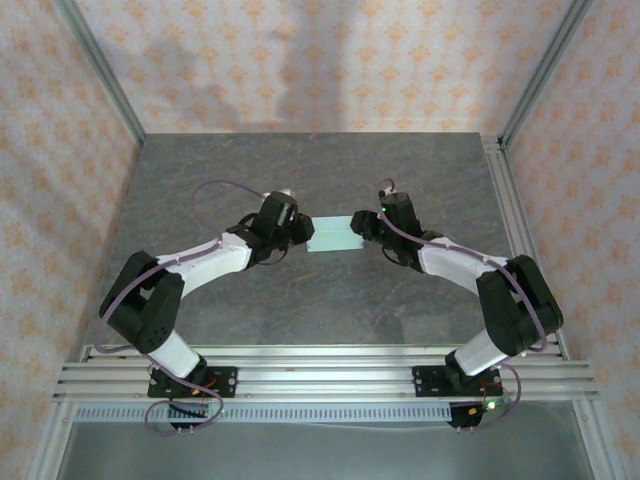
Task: Fold the paper box
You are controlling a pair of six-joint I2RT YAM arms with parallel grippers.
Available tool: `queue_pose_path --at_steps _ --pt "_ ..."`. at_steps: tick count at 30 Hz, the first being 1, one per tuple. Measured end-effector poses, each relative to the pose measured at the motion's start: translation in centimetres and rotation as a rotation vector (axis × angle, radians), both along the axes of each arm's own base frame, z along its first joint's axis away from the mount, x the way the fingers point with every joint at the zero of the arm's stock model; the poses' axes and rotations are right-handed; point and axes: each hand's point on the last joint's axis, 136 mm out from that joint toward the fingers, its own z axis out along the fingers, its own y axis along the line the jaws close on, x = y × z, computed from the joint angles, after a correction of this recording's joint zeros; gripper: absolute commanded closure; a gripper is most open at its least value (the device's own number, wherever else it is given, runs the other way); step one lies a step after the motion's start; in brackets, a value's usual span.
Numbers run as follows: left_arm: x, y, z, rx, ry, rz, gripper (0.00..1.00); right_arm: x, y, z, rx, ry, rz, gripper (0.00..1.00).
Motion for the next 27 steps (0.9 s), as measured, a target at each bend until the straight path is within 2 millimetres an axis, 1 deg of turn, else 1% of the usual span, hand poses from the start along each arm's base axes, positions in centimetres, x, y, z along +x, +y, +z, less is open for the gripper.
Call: queue_pose_path --at_steps 5,9,12,14,15,17,18,19,21,27 --pt "0.3 -0.2 0.0 0.003 -0.003 -0.004 0.77 -0.5 -0.3 0.5 0.054 0.021 0.000 0.48" --pt "0.3 -0.2 0.0 0.003 -0.003 -0.009 0.77 -0.8 -1.4 0.7 0.122 0.043 -0.020 0.45" --pt "0.2 -0.2 0.0 0.004 -0.003 -0.010 0.77 -0.9 -1.6 0.5 0.143 0.055 -0.024 0.44" --pt "0.2 -0.2 0.0 0.004 -0.003 -0.010 0.77 -1.2 -1.5 0.2 0.154 0.066 -0.017 0.48" --pt "0.2 -0.2 0.0 0.004 -0.003 -0.010 0.77 -1.4 -1.5 0.0 0.159 0.072 -0.013 0.51" --pt "0.2 -0.2 0.0 0.004 -0.003 -0.010 0.78 -1.8 -1.4 -0.4 0.167 0.087 -0.010 0.66" --pt "0.2 -0.2 0.0 0.004 -0.004 -0.011 0.78 -1.9 -1.4 -0.5 0.173 0.089 -0.008 0.77" --pt "0.2 -0.2 0.0 0.005 -0.004 -0.012 0.78 -1.8 -1.2 -0.3 0.185 0.082 -0.005 0.86" --pt "0.3 -0.2 0.0 0.005 -0.004 -0.011 0.78 -1.5 -1.3 -0.1 0.194 0.070 -0.016 0.99" --pt "0.3 -0.2 0.0 0.006 -0.004 -0.011 0.78 -0.8 -1.5 0.2 0.219 0.049 -0.033 1.00"
